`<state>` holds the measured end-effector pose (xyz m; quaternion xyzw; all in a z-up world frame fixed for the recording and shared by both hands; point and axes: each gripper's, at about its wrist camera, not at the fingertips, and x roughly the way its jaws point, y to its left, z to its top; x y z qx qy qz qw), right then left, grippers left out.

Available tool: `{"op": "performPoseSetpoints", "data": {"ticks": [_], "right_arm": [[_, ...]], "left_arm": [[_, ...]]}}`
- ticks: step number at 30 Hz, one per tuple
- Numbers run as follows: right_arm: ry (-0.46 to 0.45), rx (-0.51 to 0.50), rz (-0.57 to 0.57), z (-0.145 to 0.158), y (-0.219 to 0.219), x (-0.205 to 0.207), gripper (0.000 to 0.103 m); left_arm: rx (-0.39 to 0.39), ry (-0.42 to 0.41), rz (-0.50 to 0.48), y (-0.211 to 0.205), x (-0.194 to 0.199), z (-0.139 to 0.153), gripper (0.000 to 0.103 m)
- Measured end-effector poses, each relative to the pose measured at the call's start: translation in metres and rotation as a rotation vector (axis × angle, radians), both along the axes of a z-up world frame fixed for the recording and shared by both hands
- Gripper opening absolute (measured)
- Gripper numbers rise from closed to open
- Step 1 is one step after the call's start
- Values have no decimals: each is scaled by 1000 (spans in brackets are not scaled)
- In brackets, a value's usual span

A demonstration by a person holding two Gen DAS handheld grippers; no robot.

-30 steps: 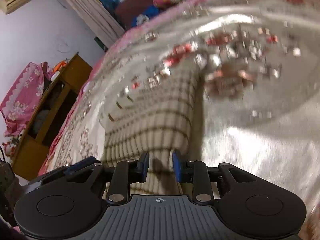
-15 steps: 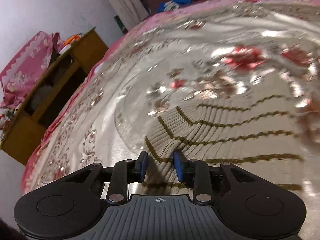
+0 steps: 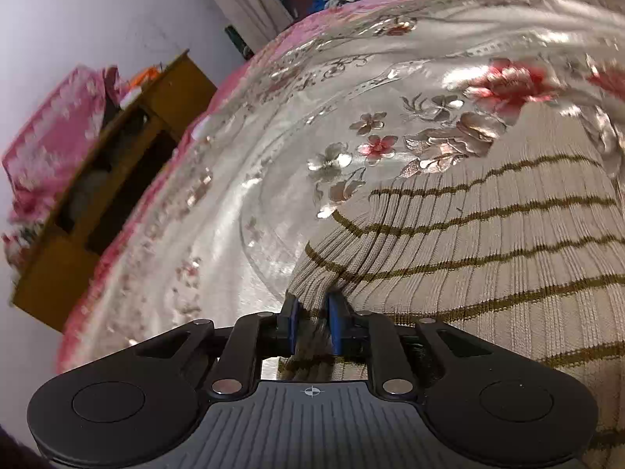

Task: Fold small clothes

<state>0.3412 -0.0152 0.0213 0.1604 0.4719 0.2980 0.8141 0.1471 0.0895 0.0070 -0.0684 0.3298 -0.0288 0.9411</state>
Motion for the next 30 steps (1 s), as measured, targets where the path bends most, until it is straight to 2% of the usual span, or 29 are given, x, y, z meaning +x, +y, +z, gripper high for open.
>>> {"op": "performPoseSetpoints", "data": {"ticks": [4, 8, 13, 17, 19, 22, 27, 30], "right_arm": [[-9, 38, -21, 15, -19, -6, 20], [-62, 76, -36, 40, -47, -19, 20], [-114, 20, -35, 61, -82, -50, 20], [-72, -44, -22, 51, -100, -75, 20], [-24, -81, -37, 39, -104, -80, 20], [35, -82, -74, 25, -111, -83, 20], [-30, -67, -101, 36, -118, -109, 22], [-51, -154, -98, 29, -114, -119, 25]], "left_arm": [[37, -26, -4, -3, 8, 14, 32], [39, -46, -5, -4, 25, 21, 32], [31, -18, 11, -3, 57, 14, 32], [61, 57, 30, -6, 72, 1, 33], [74, 70, 36, -10, 71, 2, 33], [71, 75, 35, -13, 61, 10, 33], [77, 74, 23, -21, 33, 18, 33], [69, 98, 16, -26, 22, 15, 33]]}}
